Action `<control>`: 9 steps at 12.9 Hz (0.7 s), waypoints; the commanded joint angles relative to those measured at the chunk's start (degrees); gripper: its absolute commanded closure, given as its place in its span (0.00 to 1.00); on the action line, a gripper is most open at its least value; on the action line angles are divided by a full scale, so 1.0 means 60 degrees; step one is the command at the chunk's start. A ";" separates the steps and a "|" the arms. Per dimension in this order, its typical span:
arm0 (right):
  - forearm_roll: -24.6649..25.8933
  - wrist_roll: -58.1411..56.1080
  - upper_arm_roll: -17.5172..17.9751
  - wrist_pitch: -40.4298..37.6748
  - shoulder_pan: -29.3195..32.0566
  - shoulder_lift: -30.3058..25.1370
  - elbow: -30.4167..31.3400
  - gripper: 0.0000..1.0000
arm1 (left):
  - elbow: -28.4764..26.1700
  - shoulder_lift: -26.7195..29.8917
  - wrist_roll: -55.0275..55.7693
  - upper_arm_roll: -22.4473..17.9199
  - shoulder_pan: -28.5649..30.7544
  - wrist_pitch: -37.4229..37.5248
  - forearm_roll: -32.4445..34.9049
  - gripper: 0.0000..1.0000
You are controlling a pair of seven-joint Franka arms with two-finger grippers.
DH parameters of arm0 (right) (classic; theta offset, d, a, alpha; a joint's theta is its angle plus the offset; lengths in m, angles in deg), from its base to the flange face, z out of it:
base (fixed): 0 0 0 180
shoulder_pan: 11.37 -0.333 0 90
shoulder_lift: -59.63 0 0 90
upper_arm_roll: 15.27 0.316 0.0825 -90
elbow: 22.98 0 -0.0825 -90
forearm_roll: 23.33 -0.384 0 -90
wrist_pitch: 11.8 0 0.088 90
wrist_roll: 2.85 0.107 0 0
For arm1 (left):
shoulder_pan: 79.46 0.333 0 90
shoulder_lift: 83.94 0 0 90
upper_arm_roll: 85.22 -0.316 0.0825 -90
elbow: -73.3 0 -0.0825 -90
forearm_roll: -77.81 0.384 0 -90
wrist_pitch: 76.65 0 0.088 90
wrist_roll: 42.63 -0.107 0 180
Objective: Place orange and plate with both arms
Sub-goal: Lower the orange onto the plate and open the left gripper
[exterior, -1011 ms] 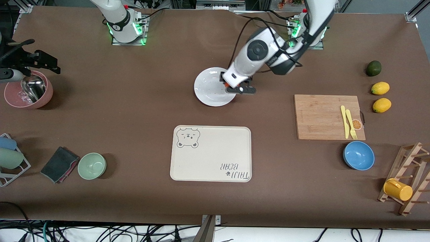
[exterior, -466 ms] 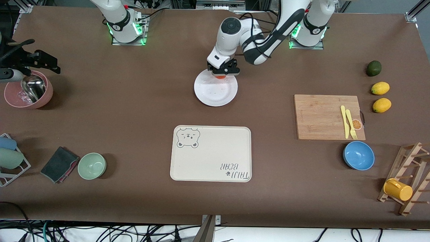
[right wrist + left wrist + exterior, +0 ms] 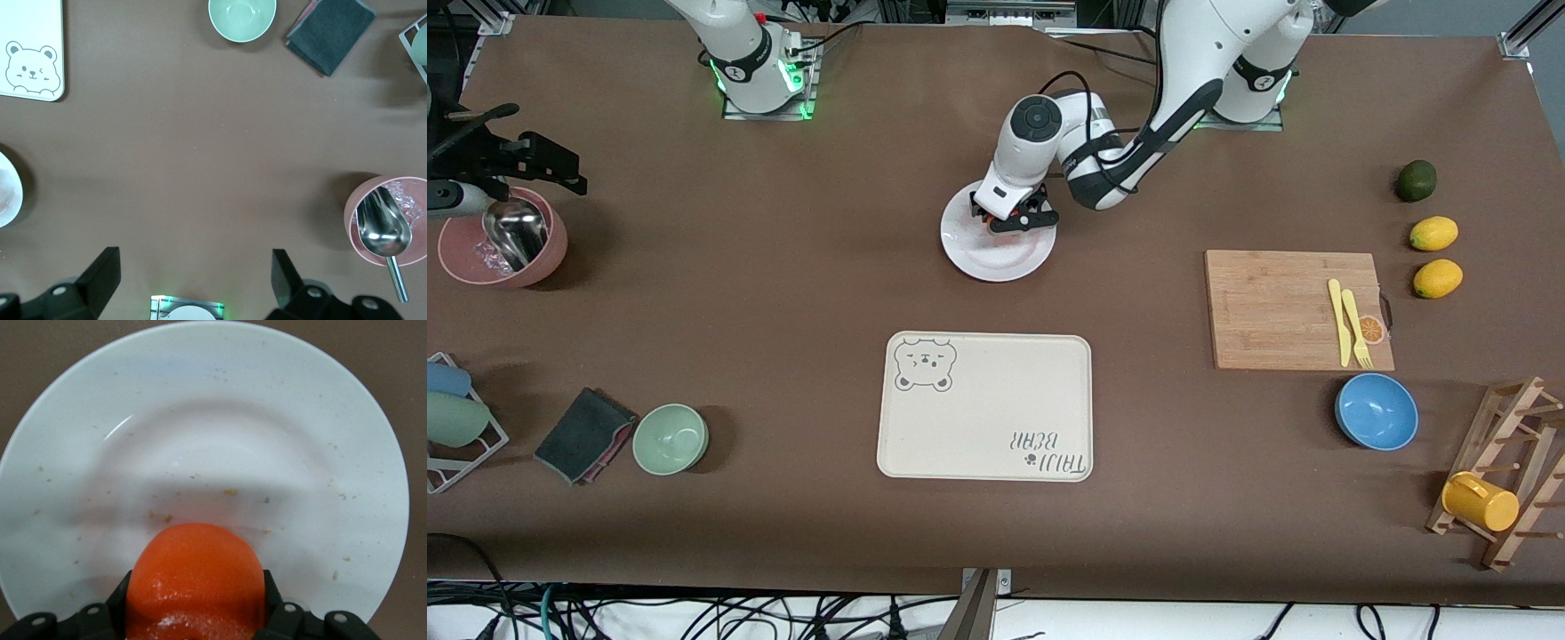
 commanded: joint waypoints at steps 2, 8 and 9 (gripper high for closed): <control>-0.0037 -0.0078 -0.0002 -0.0059 0.0021 -0.0173 0.0123 0.00 | 0.0402 -0.0194 0.0313 -0.0239 -0.0245 0.0053 0.0351 0.01; -0.0037 -0.0078 -0.0017 -0.0073 0.0021 -0.0173 0.0123 0.00 | 0.2332 -0.0091 -0.0793 -0.0210 -0.0040 0.2960 0.0205 0.00; -0.0037 -0.0078 -0.0017 -0.0102 0.0021 -0.0173 0.0109 0.00 | 0.2641 -0.0091 -0.1742 -0.0181 0.0294 0.3374 -0.0028 0.00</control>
